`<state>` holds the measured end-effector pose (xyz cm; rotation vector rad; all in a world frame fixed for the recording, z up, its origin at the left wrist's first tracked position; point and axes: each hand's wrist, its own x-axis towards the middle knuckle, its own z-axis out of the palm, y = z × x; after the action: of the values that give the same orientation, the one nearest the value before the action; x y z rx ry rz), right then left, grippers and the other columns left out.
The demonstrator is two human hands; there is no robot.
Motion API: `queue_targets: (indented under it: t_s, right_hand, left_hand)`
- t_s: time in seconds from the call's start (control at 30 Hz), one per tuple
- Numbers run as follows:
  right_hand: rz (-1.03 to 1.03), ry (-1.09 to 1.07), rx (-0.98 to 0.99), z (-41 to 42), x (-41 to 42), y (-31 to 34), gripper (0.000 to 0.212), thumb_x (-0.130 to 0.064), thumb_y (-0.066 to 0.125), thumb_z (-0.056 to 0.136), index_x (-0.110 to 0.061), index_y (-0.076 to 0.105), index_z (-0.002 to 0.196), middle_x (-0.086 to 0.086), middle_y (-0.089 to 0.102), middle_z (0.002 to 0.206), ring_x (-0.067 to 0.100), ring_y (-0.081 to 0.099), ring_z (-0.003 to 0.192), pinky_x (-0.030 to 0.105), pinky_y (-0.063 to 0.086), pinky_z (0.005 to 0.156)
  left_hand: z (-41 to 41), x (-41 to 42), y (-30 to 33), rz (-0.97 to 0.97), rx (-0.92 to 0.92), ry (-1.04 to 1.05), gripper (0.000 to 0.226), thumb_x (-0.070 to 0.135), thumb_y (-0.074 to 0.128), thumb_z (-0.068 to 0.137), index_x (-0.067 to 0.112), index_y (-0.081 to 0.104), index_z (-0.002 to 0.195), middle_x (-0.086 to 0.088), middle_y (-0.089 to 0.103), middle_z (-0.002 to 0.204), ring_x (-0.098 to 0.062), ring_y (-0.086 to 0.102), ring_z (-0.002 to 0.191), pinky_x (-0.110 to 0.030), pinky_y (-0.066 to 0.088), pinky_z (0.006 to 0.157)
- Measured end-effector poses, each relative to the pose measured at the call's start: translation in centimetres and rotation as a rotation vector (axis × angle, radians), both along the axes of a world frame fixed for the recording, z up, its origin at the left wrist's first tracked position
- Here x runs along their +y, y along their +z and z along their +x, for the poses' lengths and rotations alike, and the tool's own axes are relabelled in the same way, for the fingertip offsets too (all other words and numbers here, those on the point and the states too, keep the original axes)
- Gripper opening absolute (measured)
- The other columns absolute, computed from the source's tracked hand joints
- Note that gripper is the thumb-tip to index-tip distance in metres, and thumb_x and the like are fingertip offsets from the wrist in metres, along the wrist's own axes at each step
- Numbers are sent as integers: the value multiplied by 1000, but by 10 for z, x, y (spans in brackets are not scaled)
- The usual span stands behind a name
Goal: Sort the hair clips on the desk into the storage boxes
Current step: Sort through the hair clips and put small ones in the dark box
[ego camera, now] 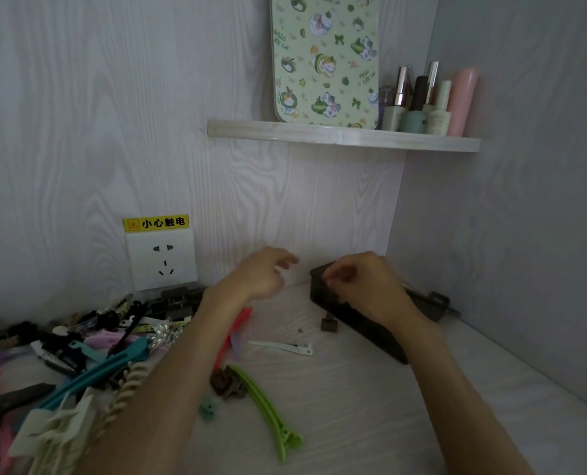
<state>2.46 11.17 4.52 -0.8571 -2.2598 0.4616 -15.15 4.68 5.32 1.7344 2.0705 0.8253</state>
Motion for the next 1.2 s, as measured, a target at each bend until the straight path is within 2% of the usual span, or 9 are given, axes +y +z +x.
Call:
queue_targets:
  t_s: [0.07, 0.13, 0.2, 0.3, 0.47, 0.63, 0.83, 1.0, 1.2]
  right_hand:
    - [-35, 86, -290, -10, -11, -7, 29, -9, 57, 87, -14, 64, 114, 5, 63, 119, 10, 61, 95, 9, 45, 78]
    - [-81, 102, -611, -19, -18, -17, 44, -6, 50, 89, -12, 48, 133, 8, 46, 139, 21, 47, 122, 24, 39, 102]
    - [-59, 106, -761, -24, -23, -24, 44, -2, 46, 89, -7, 45, 132, 13, 43, 137, 26, 46, 122, 35, 40, 104]
    - [6, 98, -654, -24, -24, -24, 37, -1, 49, 88, -12, 55, 123, 10, 53, 124, 24, 54, 110, 30, 46, 95]
    - [-50, 143, -229, -21, -20, -11, 13, -27, 65, 84, -18, 71, 92, 1, 70, 91, 9, 63, 79, 24, 53, 75]
    - [125, -110, 243, -2, -5, 4, 11, -25, 67, 83, -16, 72, 84, -6, 69, 81, 0, 59, 67, 14, 50, 64]
    - [58, -278, 123, 16, 19, -4, 14, -25, 64, 85, -19, 70, 97, 3, 72, 95, 12, 62, 80, 26, 51, 74]
    - [81, -253, 163, 12, 19, -4, 14, -25, 59, 88, -19, 70, 95, 1, 72, 94, 11, 62, 79, 24, 49, 71]
    - [48, 120, -54, -21, -14, -16, 15, -24, 60, 87, -21, 71, 97, -2, 71, 93, 7, 63, 80, 28, 55, 77]
  left_hand:
    - [-27, -5, -13, -128, 213, 152, 45, 4, 47, 91, 16, 47, 135, -6, 45, 143, -21, 45, 128, -28, 36, 107]
    - [-41, -9, -25, -268, 385, 248, 38, 18, 47, 93, 19, 52, 131, -5, 48, 141, -23, 48, 125, -33, 40, 105]
    - [-41, -11, -32, -312, 484, 310, 34, 31, 46, 93, 23, 58, 124, -4, 57, 131, -23, 55, 116, -34, 46, 96]
    - [-38, -8, -37, -227, 534, 379, 30, 30, 56, 87, 21, 65, 115, -2, 64, 119, -22, 61, 106, -33, 52, 88]
    - [-34, -12, -31, -147, 381, 351, 20, 21, 68, 81, 25, 72, 101, 1, 68, 112, -18, 63, 102, -30, 54, 85]
    - [-23, -15, -15, 64, 183, 252, 24, 27, 68, 82, 20, 69, 106, 1, 69, 111, -14, 62, 100, -29, 50, 89]
    - [26, -2, 13, 491, -86, 146, 22, 32, 63, 86, 18, 68, 101, 2, 72, 101, -13, 68, 85, -35, 54, 81]
    - [12, -2, -4, 224, -7, 222, 36, 40, 64, 84, 21, 63, 114, 0, 69, 110, -17, 66, 94, -39, 52, 87]
    - [-17, -19, 7, 83, -32, 320, 54, 38, 71, 78, 17, 55, 126, -6, 61, 123, -20, 58, 110, -37, 46, 98]
